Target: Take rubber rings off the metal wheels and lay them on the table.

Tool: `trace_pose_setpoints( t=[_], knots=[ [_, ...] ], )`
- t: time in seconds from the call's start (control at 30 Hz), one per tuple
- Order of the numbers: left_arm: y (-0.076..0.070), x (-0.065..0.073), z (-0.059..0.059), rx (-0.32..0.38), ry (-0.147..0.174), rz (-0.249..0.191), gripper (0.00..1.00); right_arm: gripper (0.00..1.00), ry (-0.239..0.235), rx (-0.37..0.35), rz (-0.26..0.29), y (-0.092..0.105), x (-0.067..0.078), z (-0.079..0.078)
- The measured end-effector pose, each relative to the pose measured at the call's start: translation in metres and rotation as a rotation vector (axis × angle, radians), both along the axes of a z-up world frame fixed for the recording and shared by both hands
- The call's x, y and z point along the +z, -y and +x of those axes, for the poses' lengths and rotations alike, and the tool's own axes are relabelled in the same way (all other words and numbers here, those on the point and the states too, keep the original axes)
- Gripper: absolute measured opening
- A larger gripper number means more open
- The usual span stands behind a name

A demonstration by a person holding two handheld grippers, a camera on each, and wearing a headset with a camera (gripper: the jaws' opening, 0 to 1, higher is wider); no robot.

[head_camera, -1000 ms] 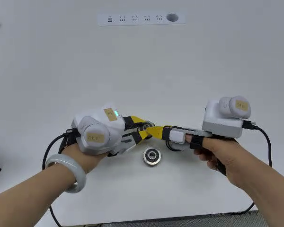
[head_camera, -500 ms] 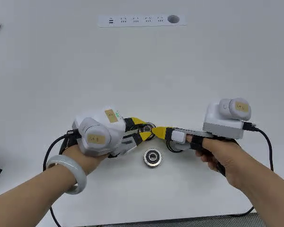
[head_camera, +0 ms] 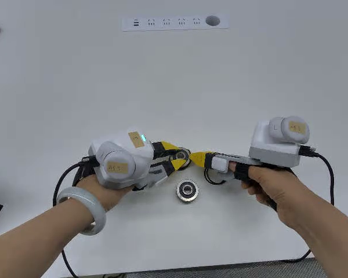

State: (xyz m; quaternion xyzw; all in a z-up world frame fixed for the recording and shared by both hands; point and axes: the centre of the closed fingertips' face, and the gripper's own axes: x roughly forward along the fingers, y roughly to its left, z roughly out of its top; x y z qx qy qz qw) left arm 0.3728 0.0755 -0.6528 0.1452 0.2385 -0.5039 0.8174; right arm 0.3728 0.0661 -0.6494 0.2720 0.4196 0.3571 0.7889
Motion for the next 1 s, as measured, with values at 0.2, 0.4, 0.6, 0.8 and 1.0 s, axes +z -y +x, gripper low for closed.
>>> trace_pose_setpoints(
  t=[0.2, 0.4, 0.6, 0.8, 1.0],
  knots=[
    [0.001, 0.001, -0.001, -0.001, 0.0, 0.001, 0.14, 0.01, 0.005, 0.005, 0.008, -0.003, 0.003, -0.001],
    [0.0, 0.0, 0.0, -0.005, 0.004, 0.006, 0.14, 0.01, 0.012, 0.026, 0.036, -0.012, 0.011, -0.004],
    [0.0, 0.0, 0.0, -0.009, 0.007, 0.011, 0.14, 0.02, 0.011, -0.006, 0.065, -0.009, 0.016, -0.003],
    [0.0, 0.0, 0.0, -0.025, 0.013, 0.022, 0.14, 0.02, 0.005, -0.017, 0.035, -0.002, 0.006, -0.001],
    [0.0, 0.003, -0.001, -0.042, 0.04, 0.024, 0.18, 0.02, 0.004, -0.025, 0.021, -0.003, 0.006, 0.0]
  ],
)
